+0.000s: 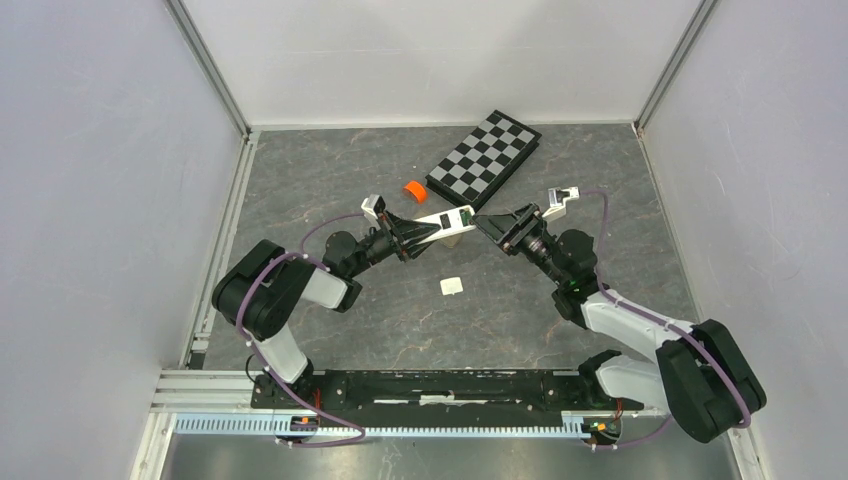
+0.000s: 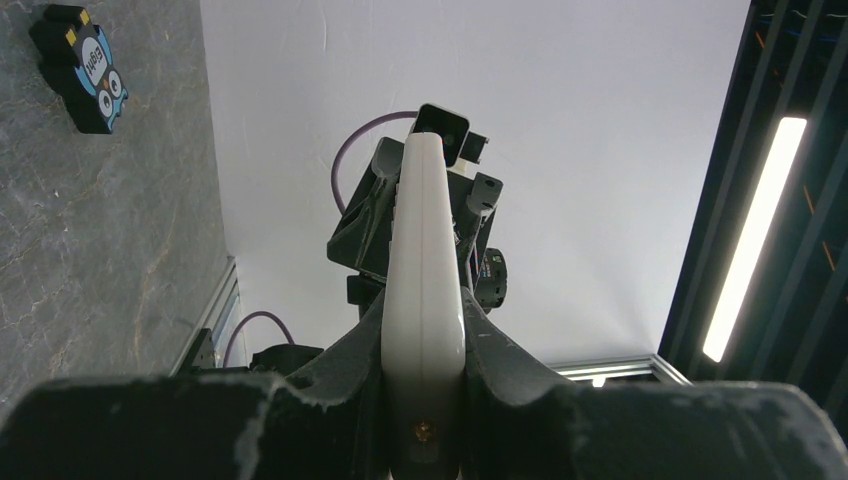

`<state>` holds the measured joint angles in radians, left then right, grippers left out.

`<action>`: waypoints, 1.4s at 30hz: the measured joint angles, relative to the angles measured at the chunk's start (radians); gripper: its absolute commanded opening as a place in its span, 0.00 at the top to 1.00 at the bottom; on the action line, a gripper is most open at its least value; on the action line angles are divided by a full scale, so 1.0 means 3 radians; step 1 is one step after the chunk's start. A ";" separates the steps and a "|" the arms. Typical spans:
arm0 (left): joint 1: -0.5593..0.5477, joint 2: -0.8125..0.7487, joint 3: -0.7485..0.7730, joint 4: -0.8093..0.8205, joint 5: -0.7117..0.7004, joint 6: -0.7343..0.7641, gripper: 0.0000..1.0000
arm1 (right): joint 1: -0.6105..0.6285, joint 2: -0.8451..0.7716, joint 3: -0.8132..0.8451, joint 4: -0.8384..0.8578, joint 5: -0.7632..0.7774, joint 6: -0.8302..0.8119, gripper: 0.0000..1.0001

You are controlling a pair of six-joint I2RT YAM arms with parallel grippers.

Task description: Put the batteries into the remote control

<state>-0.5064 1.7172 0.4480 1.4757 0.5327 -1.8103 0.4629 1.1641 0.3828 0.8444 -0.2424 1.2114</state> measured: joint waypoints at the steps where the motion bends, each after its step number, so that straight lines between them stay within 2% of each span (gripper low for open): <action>1: -0.0001 0.0000 0.0000 0.0001 -0.0001 0.0000 0.98 | 0.0000 0.0009 0.0000 0.0001 0.0000 0.0000 0.46; 5: -0.0008 0.0000 0.0000 0.0000 0.0000 0.0000 0.98 | 0.0000 0.0018 0.0004 -0.0001 0.0000 0.0000 0.51; 15: -0.0015 -0.0018 0.0000 -0.0025 -0.0003 0.0000 0.98 | 0.0003 0.0066 0.0070 -0.0041 0.0003 -0.0011 0.53; 17: -0.0015 -0.0028 0.0000 -0.0039 -0.0003 0.0000 0.98 | 0.0005 0.0085 0.0080 -0.0043 0.0003 -0.0013 0.48; 20: -0.0020 -0.0058 0.0000 -0.0038 -0.0001 0.0000 0.98 | 0.0005 0.0100 0.0083 -0.0081 0.0018 -0.0015 0.32; 27: -0.0022 -0.0081 0.0000 -0.0031 -0.0003 0.0000 0.98 | 0.0005 0.0064 0.0083 -0.0116 0.0061 -0.0029 0.16; 34: -0.0022 -0.0086 0.0000 -0.0083 -0.0001 0.0001 0.98 | 0.0005 0.0056 0.0083 -0.0069 -0.0058 -0.0125 0.09; 42: -0.0022 -0.0142 0.0000 -0.0197 0.0001 0.0001 0.98 | 0.0038 0.0139 0.0094 0.0019 -0.0267 -0.0312 0.10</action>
<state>-0.5129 1.6745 0.4480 1.4166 0.5331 -1.8099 0.4744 1.2057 0.4110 0.8501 -0.3225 1.1179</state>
